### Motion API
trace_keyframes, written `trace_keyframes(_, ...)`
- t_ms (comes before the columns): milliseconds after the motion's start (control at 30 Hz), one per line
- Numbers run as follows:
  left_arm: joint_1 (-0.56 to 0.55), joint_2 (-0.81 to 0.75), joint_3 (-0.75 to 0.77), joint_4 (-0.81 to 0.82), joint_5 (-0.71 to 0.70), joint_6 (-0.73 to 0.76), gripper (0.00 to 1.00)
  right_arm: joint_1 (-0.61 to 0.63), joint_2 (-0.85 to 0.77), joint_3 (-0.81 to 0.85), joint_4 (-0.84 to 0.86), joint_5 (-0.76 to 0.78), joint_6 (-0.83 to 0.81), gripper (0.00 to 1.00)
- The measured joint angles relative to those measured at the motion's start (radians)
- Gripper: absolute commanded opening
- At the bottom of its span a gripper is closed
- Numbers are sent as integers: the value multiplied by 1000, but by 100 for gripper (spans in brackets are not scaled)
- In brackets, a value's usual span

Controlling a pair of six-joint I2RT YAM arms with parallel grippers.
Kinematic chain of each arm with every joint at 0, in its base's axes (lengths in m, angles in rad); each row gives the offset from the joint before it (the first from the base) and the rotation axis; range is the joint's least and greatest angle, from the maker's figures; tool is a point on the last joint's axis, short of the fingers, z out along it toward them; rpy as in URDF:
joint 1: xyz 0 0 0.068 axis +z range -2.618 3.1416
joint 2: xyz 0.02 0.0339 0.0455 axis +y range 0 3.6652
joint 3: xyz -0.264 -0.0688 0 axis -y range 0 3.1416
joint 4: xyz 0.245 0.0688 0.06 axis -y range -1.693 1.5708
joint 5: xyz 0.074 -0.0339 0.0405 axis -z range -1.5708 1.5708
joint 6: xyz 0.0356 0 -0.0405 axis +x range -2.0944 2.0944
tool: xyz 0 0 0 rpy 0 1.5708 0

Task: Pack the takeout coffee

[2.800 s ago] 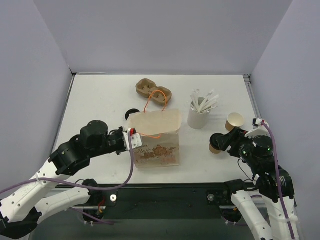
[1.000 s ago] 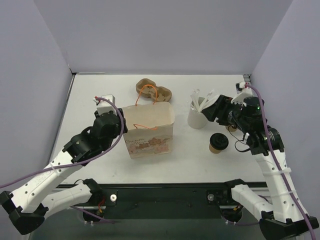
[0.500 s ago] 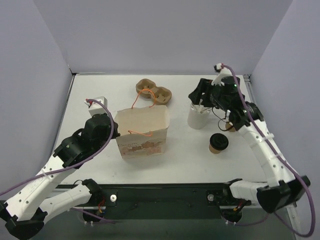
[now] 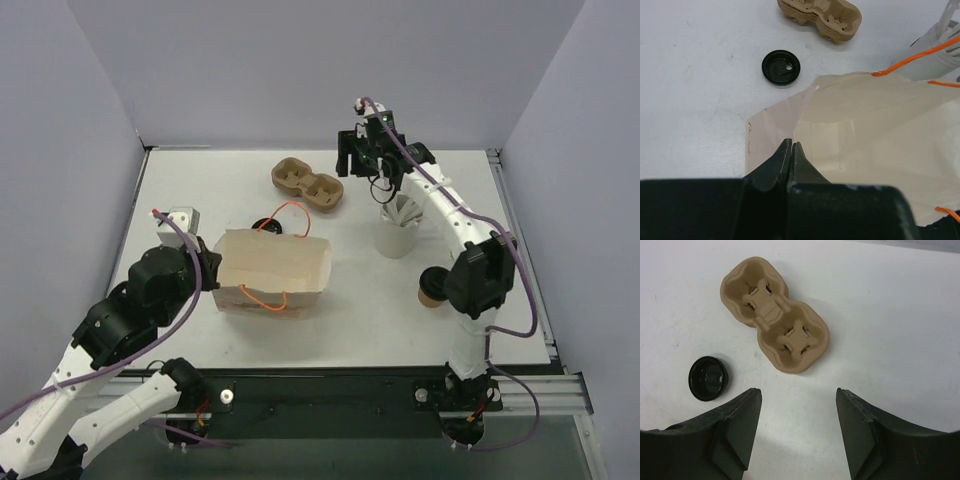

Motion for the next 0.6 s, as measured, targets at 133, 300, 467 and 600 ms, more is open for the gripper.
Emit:
trace_keyframes(133,6,-51,-8,-1,27,54,0,24,174,173,-37,4,2,62)
trace_keyframes(300,12,-100,-37,-12,37,71,0,51,326,299,-72,59,72,60)
trace_keyframes(467,13,-135,-63,-32,49,58,0,66,398,318,-122,174,213,58)
trace_keyframes(600,13,-155,-90,-41,52,40,0,65,433,320,-147,230,292,57)
